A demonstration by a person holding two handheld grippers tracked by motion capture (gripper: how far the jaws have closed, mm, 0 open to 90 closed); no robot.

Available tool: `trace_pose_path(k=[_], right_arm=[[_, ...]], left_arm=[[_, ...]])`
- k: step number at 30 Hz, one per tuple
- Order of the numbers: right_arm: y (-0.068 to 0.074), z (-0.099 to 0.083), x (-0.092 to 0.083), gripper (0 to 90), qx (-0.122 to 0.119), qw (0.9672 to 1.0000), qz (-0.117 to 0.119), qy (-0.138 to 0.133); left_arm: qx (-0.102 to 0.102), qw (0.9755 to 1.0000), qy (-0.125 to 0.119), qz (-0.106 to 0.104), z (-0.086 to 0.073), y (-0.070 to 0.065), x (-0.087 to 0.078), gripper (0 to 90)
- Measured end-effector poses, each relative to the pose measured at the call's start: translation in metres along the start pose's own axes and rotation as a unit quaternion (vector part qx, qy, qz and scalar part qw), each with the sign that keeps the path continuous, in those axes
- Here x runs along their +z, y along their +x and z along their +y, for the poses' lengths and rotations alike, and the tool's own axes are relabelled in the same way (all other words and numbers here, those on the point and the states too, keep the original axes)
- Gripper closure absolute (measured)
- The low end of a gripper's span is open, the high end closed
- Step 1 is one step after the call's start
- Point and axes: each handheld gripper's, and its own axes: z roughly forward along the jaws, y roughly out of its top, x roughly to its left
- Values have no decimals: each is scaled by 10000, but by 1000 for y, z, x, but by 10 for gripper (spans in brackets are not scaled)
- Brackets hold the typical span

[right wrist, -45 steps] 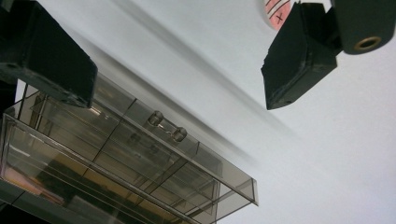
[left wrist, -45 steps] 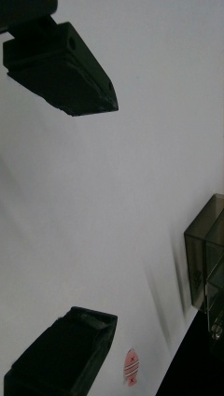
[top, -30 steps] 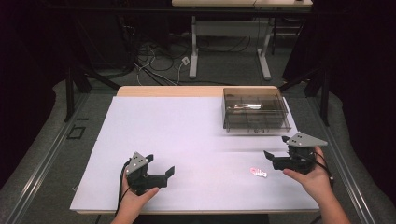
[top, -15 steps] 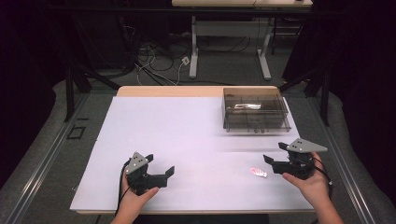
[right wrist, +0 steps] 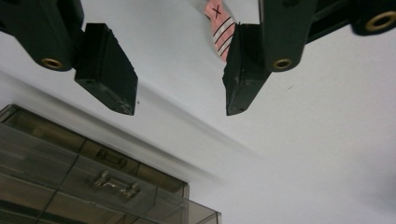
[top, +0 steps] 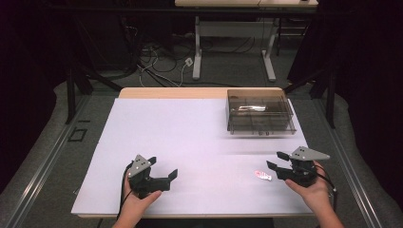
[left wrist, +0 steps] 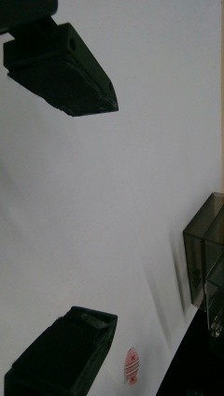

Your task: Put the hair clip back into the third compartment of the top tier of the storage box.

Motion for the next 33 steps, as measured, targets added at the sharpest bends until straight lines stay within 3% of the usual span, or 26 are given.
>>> trace_pose_path(k=[6, 14, 18, 24, 26, 33], right_arm=[[2, -8, 8, 450, 2, 10000, 48, 8], [5, -17, 16, 450, 93, 9992, 63, 379], [6, -22, 21, 451, 223, 9990, 162, 360], [2, -28, 24, 469, 402, 9974, 239, 542], [1, -29, 25, 471, 400, 9968, 363, 591], [4, -31, 29, 500, 379, 9958, 432, 719]], left_arm=[[-13, 10000, 4, -3, 0, -1, 0, 16], [-6, 10000, 9, -2, 0, -1, 1, 17], [13, 10000, -1, -4, 0, -1, 1, 17], [-3, 10000, -15, -5, 0, -1, 2, 17], [17, 10000, 2, 3, 0, -1, 2, 17], [-12, 10000, 6, -3, 0, -1, 2, 17]])
